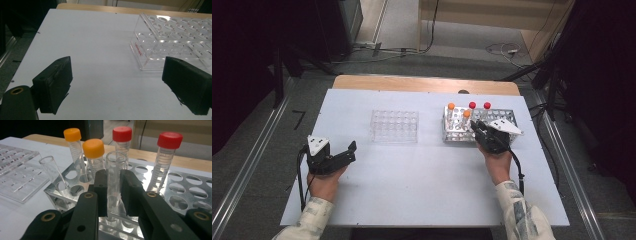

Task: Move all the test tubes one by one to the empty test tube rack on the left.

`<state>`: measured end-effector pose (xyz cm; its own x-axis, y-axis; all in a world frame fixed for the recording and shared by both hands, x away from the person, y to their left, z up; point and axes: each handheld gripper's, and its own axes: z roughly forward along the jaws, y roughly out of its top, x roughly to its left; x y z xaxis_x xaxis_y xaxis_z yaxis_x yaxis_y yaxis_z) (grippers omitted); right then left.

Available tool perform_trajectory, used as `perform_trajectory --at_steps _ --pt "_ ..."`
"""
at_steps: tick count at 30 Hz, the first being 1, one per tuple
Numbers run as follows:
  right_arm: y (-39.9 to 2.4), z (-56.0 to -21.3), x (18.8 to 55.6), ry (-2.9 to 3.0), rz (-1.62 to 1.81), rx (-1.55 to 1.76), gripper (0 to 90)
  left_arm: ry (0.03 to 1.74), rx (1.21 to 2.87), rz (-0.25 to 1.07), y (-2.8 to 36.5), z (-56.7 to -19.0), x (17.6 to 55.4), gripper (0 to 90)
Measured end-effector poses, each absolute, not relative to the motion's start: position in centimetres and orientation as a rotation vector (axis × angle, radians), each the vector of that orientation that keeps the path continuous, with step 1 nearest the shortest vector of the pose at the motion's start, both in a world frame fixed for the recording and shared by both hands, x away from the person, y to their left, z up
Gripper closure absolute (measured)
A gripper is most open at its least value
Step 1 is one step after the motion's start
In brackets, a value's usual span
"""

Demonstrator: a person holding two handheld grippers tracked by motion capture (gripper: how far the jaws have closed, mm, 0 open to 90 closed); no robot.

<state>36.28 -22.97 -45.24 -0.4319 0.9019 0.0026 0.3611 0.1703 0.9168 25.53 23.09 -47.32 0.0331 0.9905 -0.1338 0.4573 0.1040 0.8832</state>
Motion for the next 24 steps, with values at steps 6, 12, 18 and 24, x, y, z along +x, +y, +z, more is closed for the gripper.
perform_trajectory --at_steps 6,12,18,24 --pt "-23.0 -44.6 35.9 1.871 1.248 1.177 73.7 1.548 1.477 0.807 22.9 -47.3 25.6 9.8" --pt "-23.1 -43.8 35.3 1.844 1.258 1.152 73.7 1.549 1.484 0.801 22.9 -47.4 25.6 9.8" --pt "-23.2 -43.4 34.9 1.834 1.264 1.146 73.9 1.539 1.486 0.800 22.6 -47.3 25.6 9.8" --pt "-23.4 -42.5 34.0 1.814 1.316 1.127 73.9 1.539 1.483 0.782 22.5 -47.4 25.8 9.8"
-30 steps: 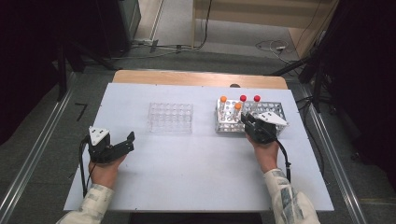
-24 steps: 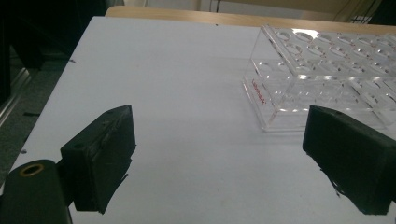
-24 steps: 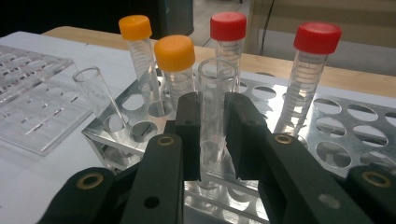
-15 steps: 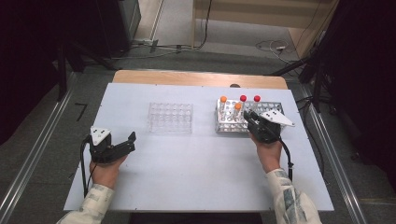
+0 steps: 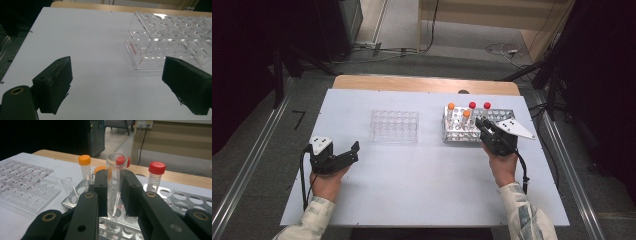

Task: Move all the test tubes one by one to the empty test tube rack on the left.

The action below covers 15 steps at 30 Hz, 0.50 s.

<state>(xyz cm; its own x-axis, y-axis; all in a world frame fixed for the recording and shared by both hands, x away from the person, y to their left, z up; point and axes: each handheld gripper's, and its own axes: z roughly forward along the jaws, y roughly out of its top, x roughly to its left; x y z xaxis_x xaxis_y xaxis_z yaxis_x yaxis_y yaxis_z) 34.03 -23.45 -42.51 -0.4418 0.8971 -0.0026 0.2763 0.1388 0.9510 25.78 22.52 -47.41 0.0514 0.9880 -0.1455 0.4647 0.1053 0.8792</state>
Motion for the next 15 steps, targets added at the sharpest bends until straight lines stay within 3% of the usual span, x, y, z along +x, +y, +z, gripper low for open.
perform_trajectory --at_steps 15 --pt "-23.1 -42.2 32.4 1.861 1.337 1.106 73.9 1.494 1.508 0.792 21.8 -47.2 25.6 9.8"
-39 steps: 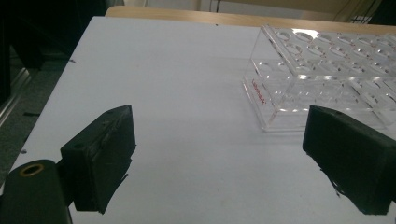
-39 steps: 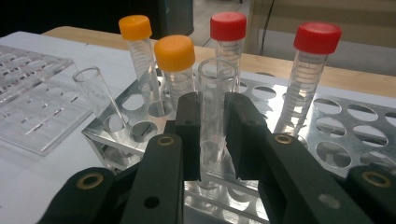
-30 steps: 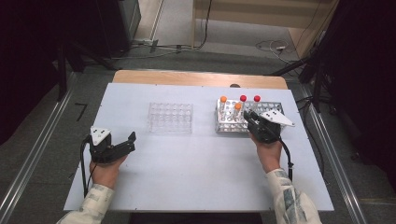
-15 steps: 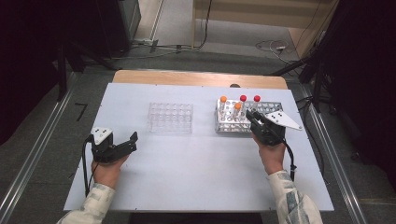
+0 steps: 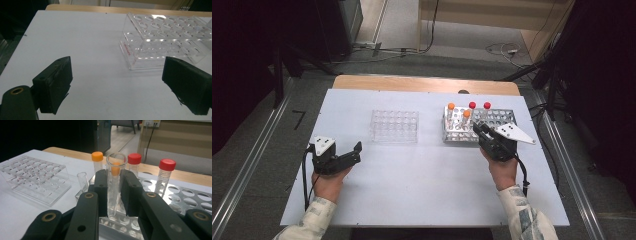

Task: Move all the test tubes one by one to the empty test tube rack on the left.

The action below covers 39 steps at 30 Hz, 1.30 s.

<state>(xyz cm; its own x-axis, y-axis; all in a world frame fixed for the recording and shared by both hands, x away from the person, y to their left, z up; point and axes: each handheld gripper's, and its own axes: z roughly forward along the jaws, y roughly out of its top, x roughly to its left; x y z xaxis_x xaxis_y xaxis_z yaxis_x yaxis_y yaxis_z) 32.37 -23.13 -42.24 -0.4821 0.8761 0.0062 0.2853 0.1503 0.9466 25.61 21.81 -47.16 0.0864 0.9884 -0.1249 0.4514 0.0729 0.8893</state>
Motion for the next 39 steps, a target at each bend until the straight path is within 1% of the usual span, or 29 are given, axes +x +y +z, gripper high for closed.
perform_trajectory --at_steps 10,12,15,19,26,30,35,39 --pt "-23.2 -42.1 31.4 1.878 1.357 1.100 73.9 1.457 1.542 0.789 20.5 -46.4 25.2 10.0" --pt "-23.0 -42.1 31.2 1.887 1.356 1.102 73.9 1.456 1.556 0.762 20.3 -46.6 25.3 10.0" --pt "-22.8 -42.1 30.9 1.892 1.366 1.097 73.9 1.458 1.551 0.756 20.2 -46.5 25.3 10.0" --pt "-21.9 -42.4 30.7 1.932 1.370 1.075 73.9 1.432 1.541 0.745 19.8 -46.1 25.2 12.9" --pt "-20.5 -42.9 30.6 1.973 1.375 1.056 73.9 1.405 1.572 0.669 18.7 -45.9 25.6 11.9" --pt "-19.6 -43.2 30.7 2.001 1.380 1.042 73.9 1.403 1.561 0.674 18.4 -45.7 25.7 9.5" --pt "-18.3 -43.7 30.6 2.047 1.373 1.018 73.9 1.388 1.562 0.655 17.9 -45.5 25.8 9.9" --pt "-17.2 -43.9 30.5 2.078 1.376 0.993 73.9 1.356 1.565 0.636 17.1 -45.3 26.0 12.3"
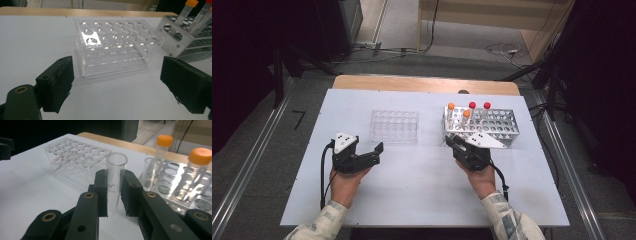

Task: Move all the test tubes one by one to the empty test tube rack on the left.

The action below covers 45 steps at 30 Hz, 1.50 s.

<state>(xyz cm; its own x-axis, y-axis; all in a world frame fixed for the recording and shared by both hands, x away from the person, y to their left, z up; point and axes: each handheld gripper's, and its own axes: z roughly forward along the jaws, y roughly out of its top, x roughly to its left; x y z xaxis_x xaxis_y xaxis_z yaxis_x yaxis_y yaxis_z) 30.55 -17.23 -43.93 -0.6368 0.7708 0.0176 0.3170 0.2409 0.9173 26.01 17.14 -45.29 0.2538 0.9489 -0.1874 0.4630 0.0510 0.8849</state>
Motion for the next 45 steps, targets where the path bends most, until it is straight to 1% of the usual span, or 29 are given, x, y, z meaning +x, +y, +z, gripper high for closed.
perform_trajectory --at_steps 4,11,20,28,31,34,35,36,37,45 --pt "-16.2 -44.2 30.5 2.105 1.372 0.981 73.9 1.317 1.586 0.625 16.0 -44.8 26.2 13.2" --pt "-15.1 -44.6 30.3 2.142 1.368 0.949 73.9 1.287 1.586 0.622 15.3 -44.3 26.4 13.8" --pt "-12.8 -45.1 30.3 2.206 1.370 0.901 73.9 1.196 1.624 0.582 13.2 -43.4 26.6 20.7" --pt "-10.8 -45.0 30.5 2.239 1.371 0.882 73.9 1.120 1.663 0.565 11.4 -42.9 26.8 23.4" --pt "-9.6 -45.1 30.7 2.260 1.361 0.871 73.9 1.099 1.671 0.555 11.1 -42.8 26.8 27.3" --pt "-9.0 -45.1 30.6 2.280 1.358 0.852 73.9 1.066 1.688 0.555 10.7 -42.7 26.7 33.8" --pt "-9.0 -45.1 30.6 2.280 1.358 0.852 73.9 1.056 1.691 0.550 10.6 -42.6 26.7 33.8" --pt "-8.7 -45.2 30.5 2.291 1.350 0.840 73.8 1.048 1.690 0.545 10.5 -42.6 26.7 39.1" --pt "-8.6 -45.3 30.4 2.299 1.346 0.837 73.9 1.029 1.697 0.532 10.4 -42.5 26.7 41.5" --pt "-8.2 -45.3 30.0 2.310 1.350 0.812 73.8 0.989 1.710 0.494 9.7 -42.5 27.1 54.5"
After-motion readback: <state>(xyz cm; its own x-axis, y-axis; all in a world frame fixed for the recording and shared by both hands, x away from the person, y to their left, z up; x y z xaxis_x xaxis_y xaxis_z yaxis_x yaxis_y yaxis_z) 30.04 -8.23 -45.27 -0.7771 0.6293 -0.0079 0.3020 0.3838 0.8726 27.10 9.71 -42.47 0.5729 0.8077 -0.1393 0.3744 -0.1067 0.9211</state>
